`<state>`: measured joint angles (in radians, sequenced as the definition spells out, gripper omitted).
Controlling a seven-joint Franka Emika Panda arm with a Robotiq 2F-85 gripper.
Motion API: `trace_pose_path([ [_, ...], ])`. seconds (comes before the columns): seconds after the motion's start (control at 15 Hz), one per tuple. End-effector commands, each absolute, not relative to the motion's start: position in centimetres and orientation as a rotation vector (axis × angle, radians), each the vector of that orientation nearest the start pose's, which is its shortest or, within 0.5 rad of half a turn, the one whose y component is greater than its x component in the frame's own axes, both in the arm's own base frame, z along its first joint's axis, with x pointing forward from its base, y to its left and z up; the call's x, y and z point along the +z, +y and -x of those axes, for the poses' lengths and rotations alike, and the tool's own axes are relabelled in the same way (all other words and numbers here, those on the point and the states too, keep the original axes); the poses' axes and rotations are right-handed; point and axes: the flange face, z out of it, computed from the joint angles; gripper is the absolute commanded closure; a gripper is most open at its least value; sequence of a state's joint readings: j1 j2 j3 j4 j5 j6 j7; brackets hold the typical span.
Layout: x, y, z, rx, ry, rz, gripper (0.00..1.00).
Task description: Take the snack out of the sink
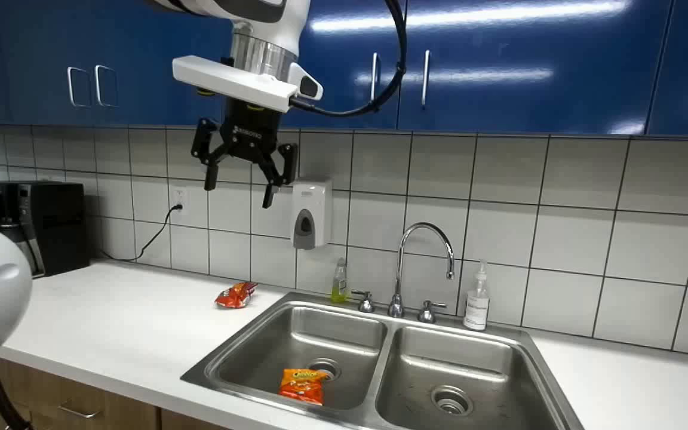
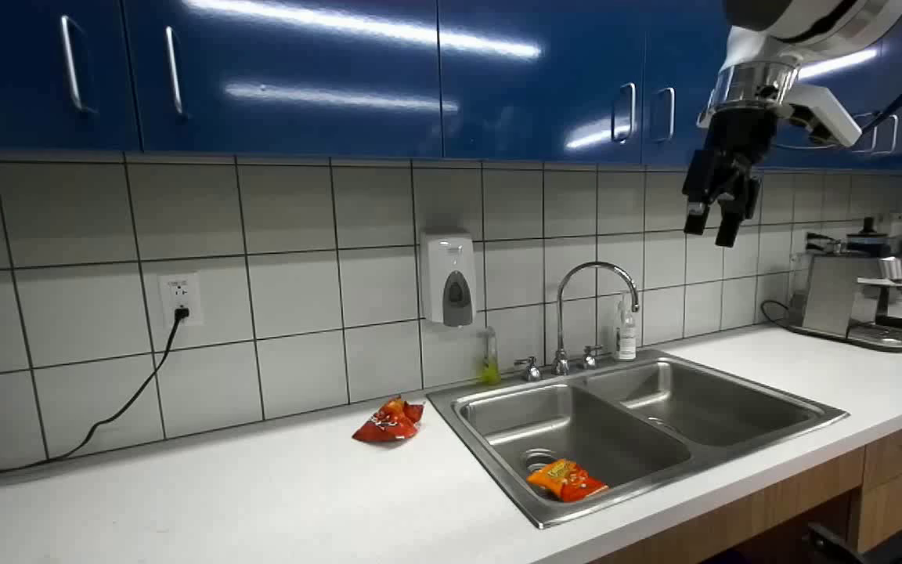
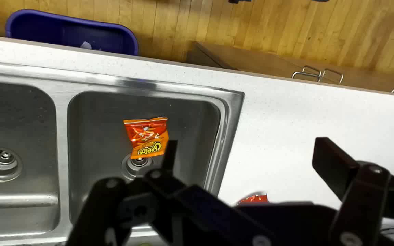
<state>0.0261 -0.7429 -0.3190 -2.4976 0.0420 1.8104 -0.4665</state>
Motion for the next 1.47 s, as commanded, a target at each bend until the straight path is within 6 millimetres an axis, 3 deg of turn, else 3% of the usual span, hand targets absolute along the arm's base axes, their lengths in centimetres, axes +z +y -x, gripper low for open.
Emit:
trace_pose_path([
  [0.0,51.9,-10.7,-32.3,-0.162,-0.35,2.885,0.0],
  [0.33,50.8,-10.2,-33.4,-0.173,-0.315,2.902,0.0],
  [0.67,47.0,-8.7,-35.5,-0.184,-0.247,2.94,0.0],
  [1.4,34.7,-8.7,-40.4,-0.144,-0.02,3.018,0.0],
])
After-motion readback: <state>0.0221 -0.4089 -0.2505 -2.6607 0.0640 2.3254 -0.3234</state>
